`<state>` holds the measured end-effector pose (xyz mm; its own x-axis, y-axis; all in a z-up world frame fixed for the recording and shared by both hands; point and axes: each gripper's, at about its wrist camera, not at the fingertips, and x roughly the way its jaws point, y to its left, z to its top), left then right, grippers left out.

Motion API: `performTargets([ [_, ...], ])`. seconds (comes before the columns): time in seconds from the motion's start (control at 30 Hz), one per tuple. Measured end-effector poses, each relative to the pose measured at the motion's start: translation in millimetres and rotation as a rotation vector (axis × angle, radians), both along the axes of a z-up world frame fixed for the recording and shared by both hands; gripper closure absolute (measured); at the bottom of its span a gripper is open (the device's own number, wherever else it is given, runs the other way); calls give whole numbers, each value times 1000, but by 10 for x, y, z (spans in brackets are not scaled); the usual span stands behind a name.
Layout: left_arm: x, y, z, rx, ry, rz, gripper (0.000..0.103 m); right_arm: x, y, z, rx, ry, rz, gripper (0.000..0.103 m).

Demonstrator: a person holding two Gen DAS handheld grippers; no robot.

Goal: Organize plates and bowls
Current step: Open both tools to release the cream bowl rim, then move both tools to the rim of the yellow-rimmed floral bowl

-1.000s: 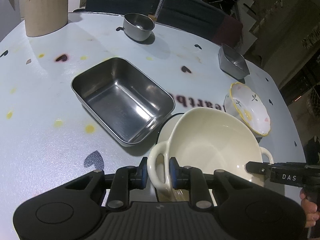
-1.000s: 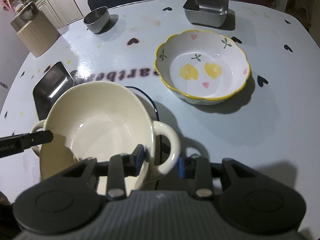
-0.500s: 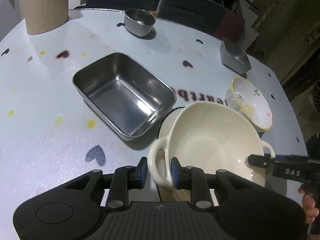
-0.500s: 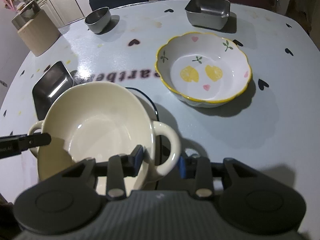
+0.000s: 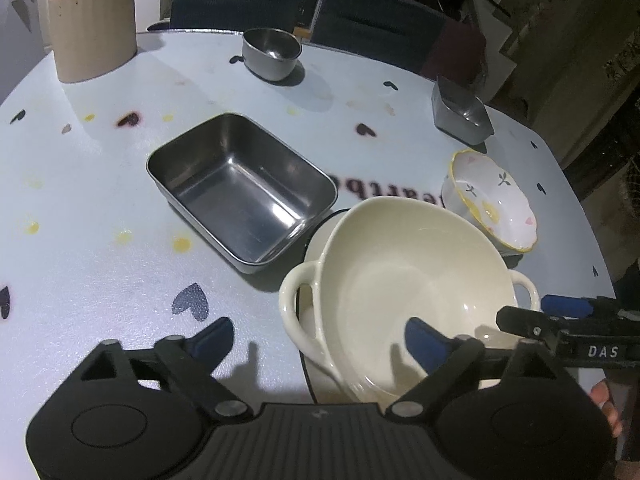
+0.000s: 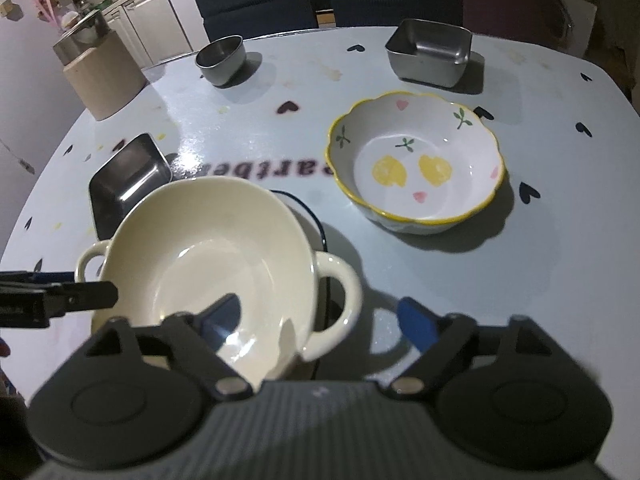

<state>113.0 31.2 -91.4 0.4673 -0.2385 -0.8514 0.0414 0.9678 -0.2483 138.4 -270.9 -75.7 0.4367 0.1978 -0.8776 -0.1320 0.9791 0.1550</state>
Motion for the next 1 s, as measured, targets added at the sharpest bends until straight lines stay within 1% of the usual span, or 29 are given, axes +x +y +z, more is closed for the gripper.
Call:
performTargets([
  [0.03,-8,-18,14,7,-4,-3,4,-15,-7,6,1,-5,2,2],
  [0.07,-17,-41,33,12,-10,-7,2,-30,-15,13,0,-11,5,0],
  [0.17,-39,-104,92,20,-27,-10,1,-77,-47,42,10,-28,8,0],
  [0.3,-38,-197,184,28,-61,-11,1,-117,-131,122,28,-57,-17,0],
  [0.43,19,-326,293,15,-101,-15,0,-144,-263,215,48,-95,-49,0],
  [0.57,120,-493,395,2,-150,-26,0,-143,-462,294,71,-142,-104,0],
  [0.73,299,-724,472,-26,-187,-37,0,-117,-773,359,89,-184,-211,0],
  [0.87,450,-916,477,-19,-221,-56,0,-90,-997,396,89,-240,-299,0],
  [1.0,624,-1096,458,-30,-247,-72,0,-34,-1177,415,99,-260,-356,0],
])
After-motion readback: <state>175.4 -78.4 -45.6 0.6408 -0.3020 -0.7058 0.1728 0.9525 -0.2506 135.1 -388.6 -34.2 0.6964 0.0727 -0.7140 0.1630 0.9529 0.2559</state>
